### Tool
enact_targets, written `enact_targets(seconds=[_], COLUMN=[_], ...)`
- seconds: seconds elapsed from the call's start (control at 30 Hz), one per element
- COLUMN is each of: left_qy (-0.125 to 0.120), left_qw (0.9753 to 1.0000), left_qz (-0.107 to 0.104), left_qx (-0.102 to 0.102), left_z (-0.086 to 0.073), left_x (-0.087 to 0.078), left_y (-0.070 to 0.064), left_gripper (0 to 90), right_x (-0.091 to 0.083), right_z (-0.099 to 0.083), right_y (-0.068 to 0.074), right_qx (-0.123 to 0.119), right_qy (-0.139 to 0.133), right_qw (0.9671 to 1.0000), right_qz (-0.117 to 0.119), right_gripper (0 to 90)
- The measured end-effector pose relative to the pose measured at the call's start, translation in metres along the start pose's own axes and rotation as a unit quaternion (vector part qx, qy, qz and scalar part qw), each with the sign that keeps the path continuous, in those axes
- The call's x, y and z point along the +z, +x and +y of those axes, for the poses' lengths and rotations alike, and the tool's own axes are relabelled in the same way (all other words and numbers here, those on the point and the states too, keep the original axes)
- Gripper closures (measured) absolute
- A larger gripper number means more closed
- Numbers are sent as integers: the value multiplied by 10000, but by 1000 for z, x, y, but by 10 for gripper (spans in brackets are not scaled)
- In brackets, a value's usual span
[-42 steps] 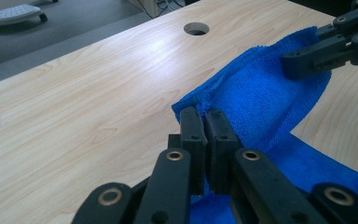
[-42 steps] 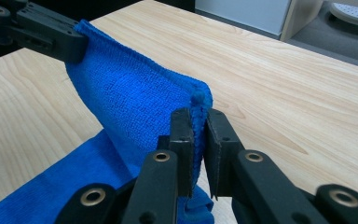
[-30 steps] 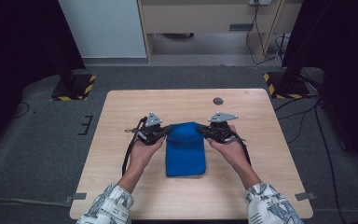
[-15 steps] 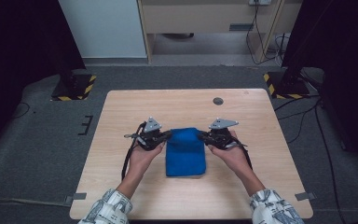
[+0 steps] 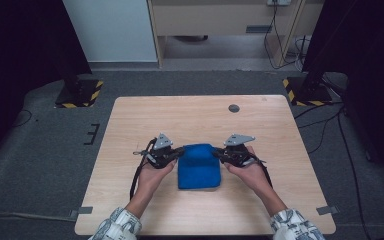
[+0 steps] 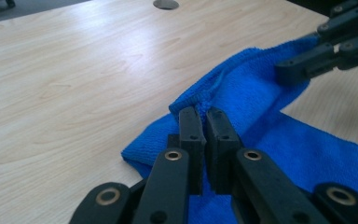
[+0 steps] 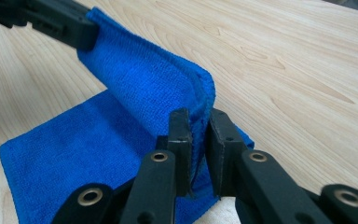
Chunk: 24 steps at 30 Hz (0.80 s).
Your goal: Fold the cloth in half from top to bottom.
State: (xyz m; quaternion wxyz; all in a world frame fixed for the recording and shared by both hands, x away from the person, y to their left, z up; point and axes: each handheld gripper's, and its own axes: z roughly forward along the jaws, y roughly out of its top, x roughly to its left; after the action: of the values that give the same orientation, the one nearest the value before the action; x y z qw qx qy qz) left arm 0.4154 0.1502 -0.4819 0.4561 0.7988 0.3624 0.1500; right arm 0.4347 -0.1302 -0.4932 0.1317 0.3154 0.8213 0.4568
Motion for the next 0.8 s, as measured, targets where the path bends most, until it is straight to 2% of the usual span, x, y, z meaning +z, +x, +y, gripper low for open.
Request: enact_targets(seconds=[0.17,0.4,0.53,0.67,0.8], left_qy=[-4,-21,-36,-70,-44], left_qw=[10000,9999,9999,9996,9996], left_qz=[12,-2,19,57,58], left_qx=[-57,-116,-153,-267,-278], left_z=[-3,-10,-12,-14,-19], left_x=[-1,-3,-3,-3,-4], left_y=[1,0,0,-1,-4], left_gripper=[848,814,791,713,649], right_x=[-2,-3,-2,-2,-3], right_z=[0,-3,-4,-4,-4], right_y=[-1,1,1,1,2], right_qx=[57,-15,22,29,19], right_qy=[-39,6,-1,-3,-8], right_qw=[10000,10000,10000,9999,9999], right_qz=[19,50,92,124,167], right_gripper=[818,847,852,855,856])
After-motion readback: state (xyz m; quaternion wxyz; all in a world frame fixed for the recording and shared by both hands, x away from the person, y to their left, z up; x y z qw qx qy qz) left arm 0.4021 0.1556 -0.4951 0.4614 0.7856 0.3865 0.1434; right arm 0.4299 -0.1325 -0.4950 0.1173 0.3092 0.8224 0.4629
